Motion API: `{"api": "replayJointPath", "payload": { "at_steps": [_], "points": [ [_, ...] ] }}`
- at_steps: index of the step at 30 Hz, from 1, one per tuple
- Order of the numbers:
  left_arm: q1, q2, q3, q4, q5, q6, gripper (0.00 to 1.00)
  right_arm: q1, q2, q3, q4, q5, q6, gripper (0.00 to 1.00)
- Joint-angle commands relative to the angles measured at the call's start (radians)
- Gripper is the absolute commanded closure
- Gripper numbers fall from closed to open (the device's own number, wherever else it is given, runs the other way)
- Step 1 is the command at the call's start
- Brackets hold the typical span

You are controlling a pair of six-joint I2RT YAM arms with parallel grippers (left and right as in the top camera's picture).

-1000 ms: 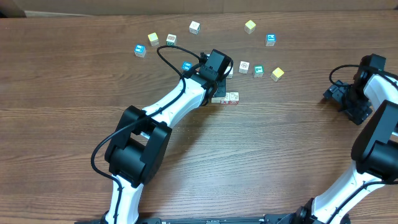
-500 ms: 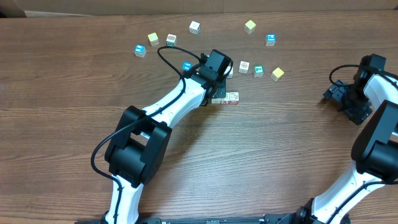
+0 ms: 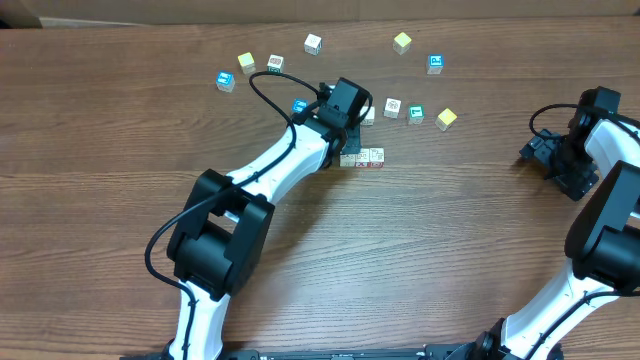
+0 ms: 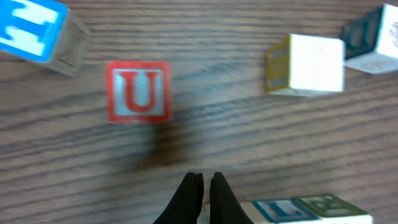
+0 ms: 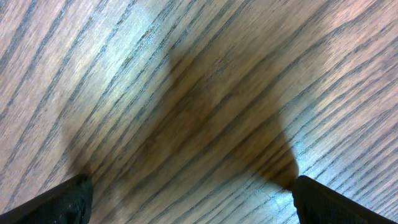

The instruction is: Form a horizontal line

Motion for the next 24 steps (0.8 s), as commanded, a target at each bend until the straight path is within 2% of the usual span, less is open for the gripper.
{"api": "replayJointPath", "payload": {
  "at_steps": [1,3,6,10,12,13,16,21,24],
  "points": [
    [0.03,-0.009,0.019,-0.016,-0.028,0.008,0.95,-0.006,0.011,-0.009,-0.001,0.026,0.0,0.0],
    [0.039,-0.009,0.019,-0.032,-0.026,0.01,0.88,-0.006,0.011,-0.009,-0.001,0.026,0.0,0.0],
    [0.056,-0.011,0.045,-0.06,0.046,0.047,0.85,-0.006,0.011,-0.009,-0.001,0.026,0.0,0.0],
    [0.106,-0.011,0.217,-0.211,0.141,0.072,0.75,-0.006,0.011,-0.01,-0.001,0.026,0.0,0.0],
    [0.134,-0.011,0.315,-0.271,0.151,0.075,0.65,-0.006,0.011,-0.01,-0.001,0.026,0.0,0.0],
    [0.15,-0.011,0.362,-0.285,0.151,0.087,0.57,-0.006,0.011,-0.009,-0.001,0.026,0.0,0.0],
    [0.189,-0.011,0.456,-0.267,0.148,0.127,0.4,-0.006,0.011,-0.009,-0.001,0.026,0.001,0.0],
    [0.24,-0.008,0.475,-0.16,0.146,0.182,0.29,-0.006,0.011,-0.01,-0.001,0.026,0.0,0.0],
    [0.25,-0.003,0.475,-0.154,0.152,0.182,0.27,-0.006,0.011,-0.01,-0.001,0.026,0.001,0.0]
  ]
}}
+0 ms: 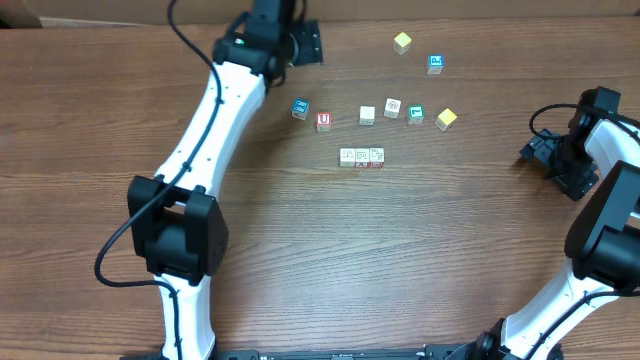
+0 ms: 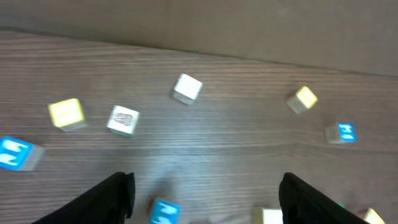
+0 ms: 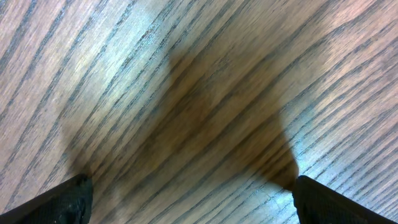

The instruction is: Form a horizontal line

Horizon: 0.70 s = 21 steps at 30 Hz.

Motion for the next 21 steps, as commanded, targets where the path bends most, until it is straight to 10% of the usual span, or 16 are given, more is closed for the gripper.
{"api": "replayJointPath", "payload": {
  "at_steps": [1,21],
  "points": [
    [-0.002,0.0,0.007,-0.003,0.027,0.035,0.26,-0.006,0.011,-0.01,0.0,0.026,0.0,0.0],
    [-0.26,0.001,-0.158,0.002,-0.108,-0.093,0.28,-0.006,0.011,-0.009,0.0,0.026,0.0,0.0]
  ]
}}
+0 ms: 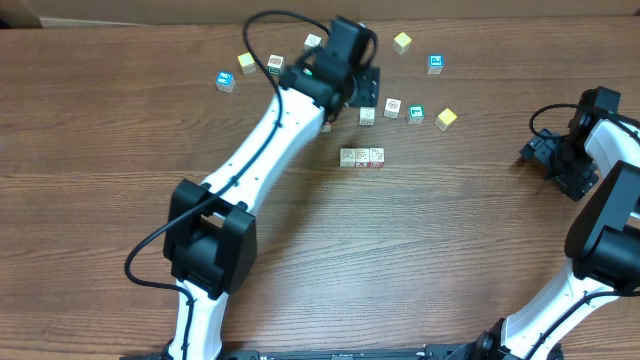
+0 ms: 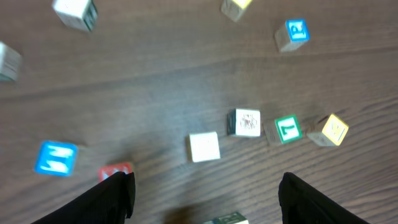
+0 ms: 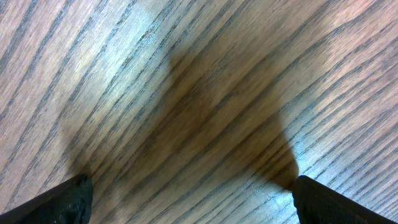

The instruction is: Form a horizontal line

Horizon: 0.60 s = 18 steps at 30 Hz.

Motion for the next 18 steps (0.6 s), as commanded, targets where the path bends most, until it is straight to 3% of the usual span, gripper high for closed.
{"api": "replayJointPath", "payload": {
  "at_steps": [1,5,18],
  "points": [
    [-0.018,0.001,-0.06,0.031,-0.053,-0.095,0.28,-0.006,0.011,-0.01,0.0,0.026,0.0,0.0],
    [-0.042,0.001,-0.131,0.117,-0.06,-0.109,0.28,-0.006,0.011,-0.01,0.0,0.026,0.0,0.0],
    [-0.045,0.001,-0.311,0.361,-0.061,-0.11,0.56,-0.006,0.011,-0.01,0.0,0.026,0.0,0.0]
  ]
}}
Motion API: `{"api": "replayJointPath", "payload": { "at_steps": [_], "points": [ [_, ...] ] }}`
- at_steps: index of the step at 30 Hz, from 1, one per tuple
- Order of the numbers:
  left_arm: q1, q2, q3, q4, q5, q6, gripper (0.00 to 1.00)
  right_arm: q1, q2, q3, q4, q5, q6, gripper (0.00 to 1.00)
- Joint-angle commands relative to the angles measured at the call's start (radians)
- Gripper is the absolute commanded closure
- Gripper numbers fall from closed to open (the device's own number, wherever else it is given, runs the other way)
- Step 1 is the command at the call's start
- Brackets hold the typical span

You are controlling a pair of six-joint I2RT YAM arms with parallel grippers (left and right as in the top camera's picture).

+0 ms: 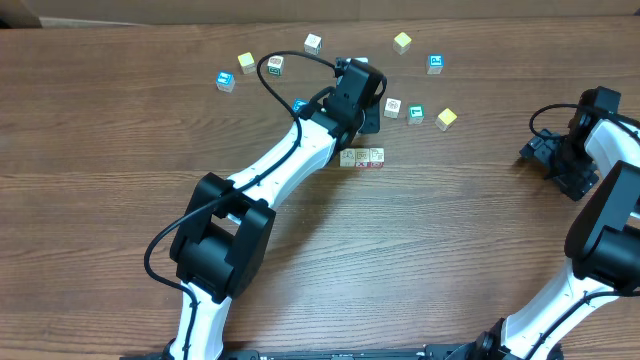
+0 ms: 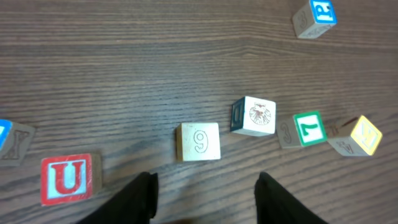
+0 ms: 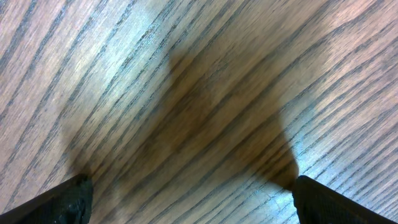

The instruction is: Form a horizontal line

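A row of three blocks (image 1: 361, 157) lies mid-table. My left gripper (image 1: 362, 103) hovers just behind the row, open and holding nothing. In the left wrist view it (image 2: 205, 194) is just short of the white "9" block (image 2: 198, 141). The red "U" block (image 2: 67, 178) lies to the left. To the right sit an emblem block (image 2: 255, 116), a green "7" block (image 2: 305, 129) and a yellow block (image 2: 359, 135). My right gripper (image 1: 545, 152) rests open at the table's right, with only wood between its fingers (image 3: 68, 199).
Loose blocks lie along the back: white (image 1: 313, 43), yellow (image 1: 402, 42), blue (image 1: 435, 64), and a group at the back left (image 1: 246, 62). A blue block (image 1: 299, 105) sits beside the left arm. The left arm's cable loops above the blocks.
My left gripper has come nearer and lower, from over the back of the scattered blocks to just short of the "9" block. Its jaws stand narrower but still open. The right arm is unchanged.
My left gripper was shut, low beside the row of three and near the "U" block. It was then open at the table's back left, then over the scattered blocks, and now it sits low before the "9" block. The right gripper never moved.
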Motion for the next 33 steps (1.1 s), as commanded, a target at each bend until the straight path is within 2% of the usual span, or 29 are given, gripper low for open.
{"api": "replayJointPath", "payload": {
  "at_steps": [1,13,17,33],
  "points": [
    [-0.005,0.001,-0.041,0.044,-0.014,-0.003,0.57,-0.006,0.011,-0.01,0.0,0.026,0.0,0.0],
    [-0.005,0.001,-0.082,0.155,-0.011,-0.002,0.5,-0.006,0.011,-0.009,0.0,0.026,0.0,0.0],
    [-0.005,0.002,-0.082,0.172,-0.005,0.013,0.41,-0.006,0.011,-0.009,0.0,0.026,0.0,0.0],
    [-0.005,0.094,-0.082,0.348,-0.042,0.029,0.41,-0.006,0.011,-0.01,0.0,0.026,0.0,0.0]
  ]
}}
